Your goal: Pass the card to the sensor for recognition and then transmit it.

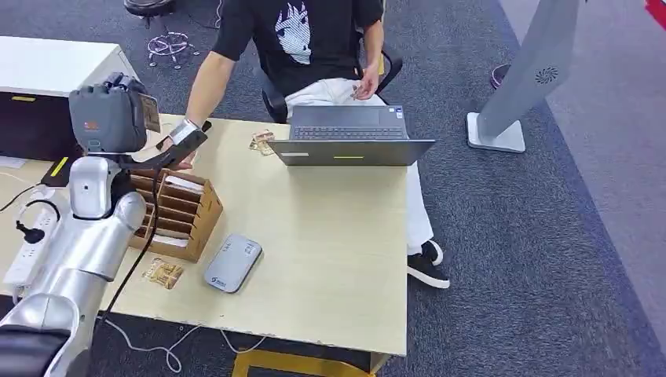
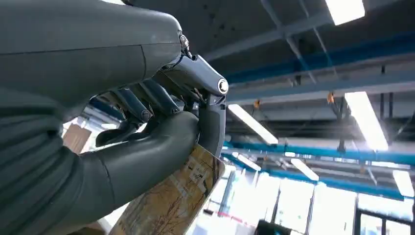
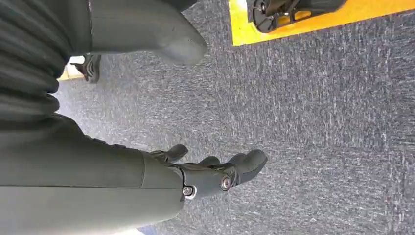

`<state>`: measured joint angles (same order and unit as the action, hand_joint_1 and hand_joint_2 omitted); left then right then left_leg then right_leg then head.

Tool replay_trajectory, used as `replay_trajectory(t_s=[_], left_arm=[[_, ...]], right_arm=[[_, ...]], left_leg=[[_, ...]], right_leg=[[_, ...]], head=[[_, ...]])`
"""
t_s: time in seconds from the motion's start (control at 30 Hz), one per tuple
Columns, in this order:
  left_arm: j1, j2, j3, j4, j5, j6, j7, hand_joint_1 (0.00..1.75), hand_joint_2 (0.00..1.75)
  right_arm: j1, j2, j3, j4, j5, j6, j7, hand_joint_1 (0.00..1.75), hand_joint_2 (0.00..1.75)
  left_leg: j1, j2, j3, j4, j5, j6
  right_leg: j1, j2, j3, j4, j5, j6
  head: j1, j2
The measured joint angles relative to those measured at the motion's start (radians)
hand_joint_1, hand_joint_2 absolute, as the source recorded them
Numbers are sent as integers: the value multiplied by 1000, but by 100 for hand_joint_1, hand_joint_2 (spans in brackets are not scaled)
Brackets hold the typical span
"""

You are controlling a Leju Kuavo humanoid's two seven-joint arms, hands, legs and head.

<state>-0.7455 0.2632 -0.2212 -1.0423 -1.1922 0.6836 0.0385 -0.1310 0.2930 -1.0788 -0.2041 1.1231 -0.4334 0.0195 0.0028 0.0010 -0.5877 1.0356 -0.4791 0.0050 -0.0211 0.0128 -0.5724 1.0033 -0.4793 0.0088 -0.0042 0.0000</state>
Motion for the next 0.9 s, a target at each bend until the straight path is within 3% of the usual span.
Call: replay_trajectory(t_s=[0.2, 0.4, 0.6, 0.9], left_arm=[[-18, 20, 24, -96, -37, -13, 2, 175, 175], [-48, 40, 38, -93, -90, -46, 44, 175, 175], [-221, 118, 68, 135, -151, -52, 98, 175, 175], [-280, 140, 76, 285, -166, -28, 119, 175, 175]], right_arm=[[1, 0, 3, 0, -14, -3, -2, 0, 175], [2, 0, 3, 0, -19, -7, -3, 0, 175], [3, -8, 5, -1, -35, -14, 0, 0, 175], [2, -15, 5, -1, -33, -15, 0, 0, 175]], left_leg=[[0, 0, 0, 0, 0, 0], [1, 0, -1, 0, 0, 0], [1, 1, 0, 0, 0, 0], [0, 0, -1, 0, 0, 0]], right_leg=[[0, 0, 0, 0, 0, 0], [1, 0, 0, 0, 0, 0], [1, 1, -1, 0, 1, 0], [0, 1, 0, 0, 1, 0]], head=[[0, 0], [0, 0], [0, 0], [1, 0]])
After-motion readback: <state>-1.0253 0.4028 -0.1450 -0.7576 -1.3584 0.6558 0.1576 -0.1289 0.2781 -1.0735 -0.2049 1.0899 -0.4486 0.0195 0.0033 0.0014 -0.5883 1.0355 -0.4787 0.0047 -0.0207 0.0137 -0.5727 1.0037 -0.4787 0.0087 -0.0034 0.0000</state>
